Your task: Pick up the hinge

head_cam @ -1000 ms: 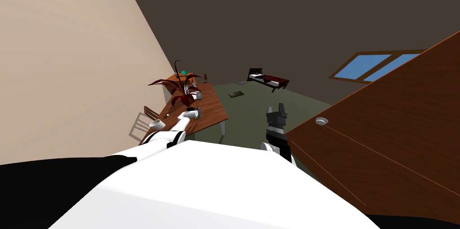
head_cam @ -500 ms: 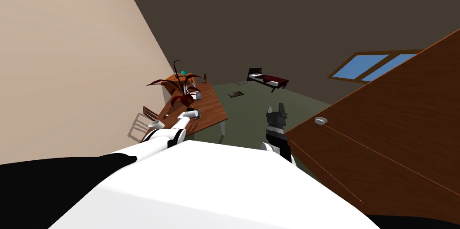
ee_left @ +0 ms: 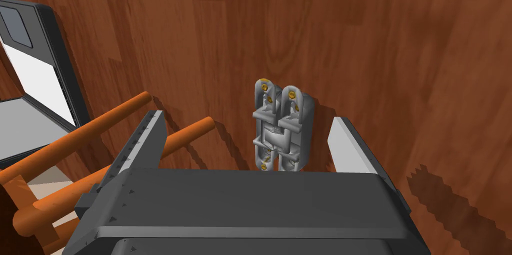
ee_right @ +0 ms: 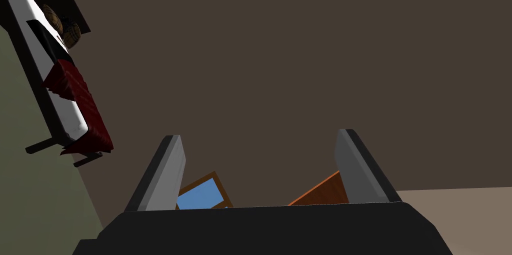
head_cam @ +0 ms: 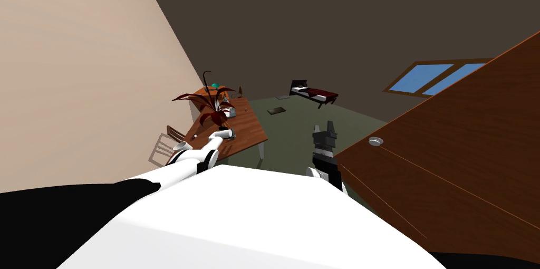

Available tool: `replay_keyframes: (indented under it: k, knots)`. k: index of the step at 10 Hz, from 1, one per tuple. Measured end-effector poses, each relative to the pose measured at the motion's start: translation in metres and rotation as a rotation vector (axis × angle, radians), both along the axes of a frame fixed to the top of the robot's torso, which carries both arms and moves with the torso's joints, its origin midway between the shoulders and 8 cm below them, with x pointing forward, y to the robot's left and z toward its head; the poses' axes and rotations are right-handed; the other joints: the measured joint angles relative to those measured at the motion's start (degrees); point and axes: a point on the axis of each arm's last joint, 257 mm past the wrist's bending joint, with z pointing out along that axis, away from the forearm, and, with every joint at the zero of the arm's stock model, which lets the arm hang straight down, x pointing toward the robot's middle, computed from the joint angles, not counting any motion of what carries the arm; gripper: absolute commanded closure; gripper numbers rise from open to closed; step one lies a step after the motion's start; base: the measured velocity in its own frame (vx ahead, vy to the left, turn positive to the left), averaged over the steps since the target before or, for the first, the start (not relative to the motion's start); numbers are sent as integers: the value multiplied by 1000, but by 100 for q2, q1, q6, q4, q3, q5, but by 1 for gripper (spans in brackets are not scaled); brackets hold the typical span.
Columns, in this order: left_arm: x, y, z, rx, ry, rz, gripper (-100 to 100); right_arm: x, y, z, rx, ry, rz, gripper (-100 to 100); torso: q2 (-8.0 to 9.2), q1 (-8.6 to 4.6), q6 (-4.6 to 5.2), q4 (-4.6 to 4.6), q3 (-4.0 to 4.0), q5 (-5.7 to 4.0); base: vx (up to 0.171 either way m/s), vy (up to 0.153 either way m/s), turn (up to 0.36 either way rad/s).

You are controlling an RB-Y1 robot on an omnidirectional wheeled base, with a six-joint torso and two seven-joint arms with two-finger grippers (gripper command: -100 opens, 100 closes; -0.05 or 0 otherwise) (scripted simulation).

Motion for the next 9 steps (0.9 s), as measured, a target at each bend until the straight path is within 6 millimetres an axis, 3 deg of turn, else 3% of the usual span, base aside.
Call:
replay_keyframes:
  k: [6, 9]
  knots:
    - [0, 0, 0, 0, 1, 0, -100, 0, 0, 0, 0, 0, 0, 0, 3, -3, 0, 1, 2, -1, -8, -9, -27]
    - [-40, 45, -12, 16, 89, 73, -100, 0, 0, 0, 0, 0, 0, 0, 17, -15, 1, 4, 10, -4, -37, -40, -124]
